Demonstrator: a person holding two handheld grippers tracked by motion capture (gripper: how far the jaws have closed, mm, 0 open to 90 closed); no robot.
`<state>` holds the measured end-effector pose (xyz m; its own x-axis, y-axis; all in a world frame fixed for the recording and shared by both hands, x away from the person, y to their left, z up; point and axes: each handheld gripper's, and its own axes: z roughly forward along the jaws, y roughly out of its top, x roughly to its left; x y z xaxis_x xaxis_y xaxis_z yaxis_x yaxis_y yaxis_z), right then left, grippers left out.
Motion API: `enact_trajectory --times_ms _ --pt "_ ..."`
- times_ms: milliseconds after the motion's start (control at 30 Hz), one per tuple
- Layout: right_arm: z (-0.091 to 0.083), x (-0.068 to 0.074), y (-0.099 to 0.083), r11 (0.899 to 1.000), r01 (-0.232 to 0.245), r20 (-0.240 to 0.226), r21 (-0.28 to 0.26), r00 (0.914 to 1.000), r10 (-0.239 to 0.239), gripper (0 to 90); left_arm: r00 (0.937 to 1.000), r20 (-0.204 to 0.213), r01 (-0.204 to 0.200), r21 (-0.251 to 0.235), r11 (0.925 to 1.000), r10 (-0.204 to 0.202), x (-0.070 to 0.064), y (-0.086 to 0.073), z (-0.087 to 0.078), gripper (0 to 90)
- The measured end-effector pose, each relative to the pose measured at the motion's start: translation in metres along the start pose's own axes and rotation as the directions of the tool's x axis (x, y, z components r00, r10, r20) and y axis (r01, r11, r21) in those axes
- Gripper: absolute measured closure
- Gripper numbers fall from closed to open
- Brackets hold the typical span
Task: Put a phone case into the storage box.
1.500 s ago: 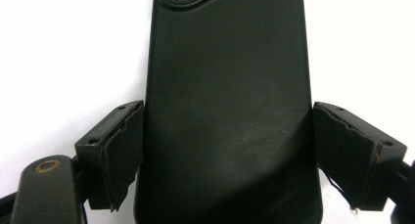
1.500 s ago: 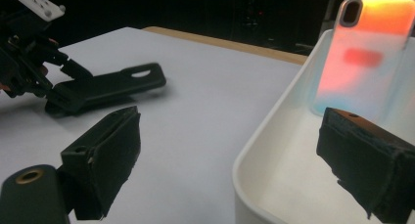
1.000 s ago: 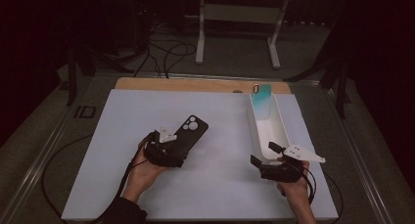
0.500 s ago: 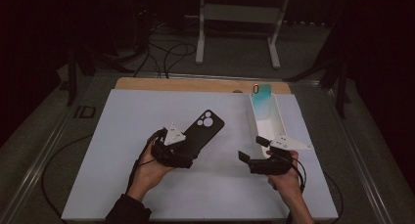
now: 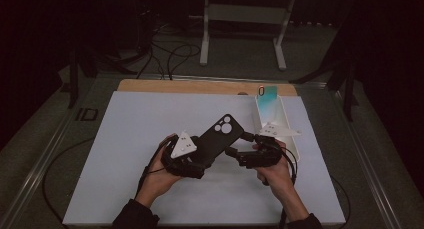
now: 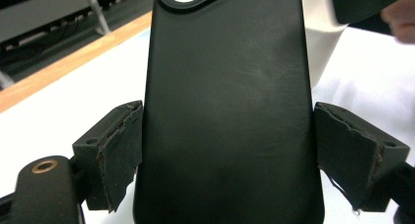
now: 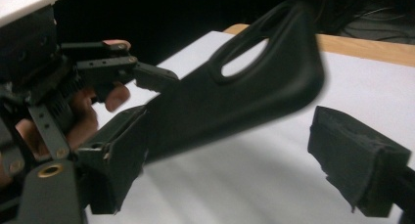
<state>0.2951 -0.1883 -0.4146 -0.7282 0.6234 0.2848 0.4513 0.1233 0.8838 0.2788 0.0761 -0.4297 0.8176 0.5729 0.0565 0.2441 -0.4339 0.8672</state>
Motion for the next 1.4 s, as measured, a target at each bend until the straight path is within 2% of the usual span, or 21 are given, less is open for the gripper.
enact_trajectory --times_ms 100,200,333,567,733,900,1033,1067,1100,1133,1267,1400 --pt "0.004 0.002 0.002 1.000 -0.024 -0.008 -0.001 0.9997 0.024 24.1 1.0000 0.005 -0.008 -0.016 0.9998 0.008 -0.003 0.001 0.001 15.3" --pt "0.006 0.002 0.004 0.999 -0.054 -0.029 -0.008 0.9981 0.053 37.6 0.9999 0.012 -0.011 -0.028 0.9995 0.011 -0.006 0.002 0.002 15.3" --pt "0.010 0.002 0.007 0.997 -0.081 -0.038 0.004 0.9960 0.081 50.0 0.9997 0.008 -0.022 -0.045 0.9988 0.022 -0.010 0.002 0.005 15.2" --pt "0.013 0.003 0.007 0.994 -0.112 -0.066 0.010 0.9915 0.113 60.7 0.9999 0.010 -0.008 -0.052 0.9986 0.008 -0.012 0.001 0.009 15.0" --pt "0.014 0.006 0.008 0.996 -0.093 -0.079 0.012 0.9925 0.094 72.4 0.9998 0.020 -0.003 -0.047 0.9989 0.004 -0.014 -0.002 0.011 15.0" --pt "0.013 0.011 0.010 0.998 -0.067 -0.089 0.011 0.9937 0.068 77.5 0.9996 0.027 0.002 -0.051 0.9987 -0.001 -0.014 -0.002 0.012 14.6" --pt "0.014 0.013 0.011 0.997 -0.082 -0.115 0.008 0.9900 0.082 81.7 0.9996 0.028 0.007 -0.051 0.9987 -0.006 -0.014 -0.002 0.013 13.9" --pt "0.014 0.014 0.011 0.996 -0.088 -0.122 0.006 0.9885 0.088 85.4 0.9996 0.024 0.016 -0.054 0.9984 -0.015 -0.013 -0.002 0.013 14.4" --pt "0.014 0.014 0.011 0.996 -0.087 -0.127 0.005 0.9881 0.087 85.8 0.9991 0.035 0.028 -0.059 0.9979 -0.026 -0.011 -0.003 0.012 22.6" --pt "0.013 0.015 0.012 0.998 -0.064 -0.108 0.006 0.9921 0.064 86.0 0.9982 0.044 0.043 -0.063 0.9971 -0.040 -0.010 -0.004 0.012 22.0" --pt "0.011 0.018 0.013 0.999 -0.031 -0.122 0.008 0.9921 0.032 86.2 0.9963 0.064 0.062 -0.052 0.9967 -0.059 -0.005 -0.006 0.010 19.8" --pt "0.009 0.020 0.016 1.000 0.007 -0.136 0.007 0.9907 -0.006 86.1 0.9919 0.101 0.081 -0.039 0.9959 -0.077 -0.001 -0.007 0.008 16.6"
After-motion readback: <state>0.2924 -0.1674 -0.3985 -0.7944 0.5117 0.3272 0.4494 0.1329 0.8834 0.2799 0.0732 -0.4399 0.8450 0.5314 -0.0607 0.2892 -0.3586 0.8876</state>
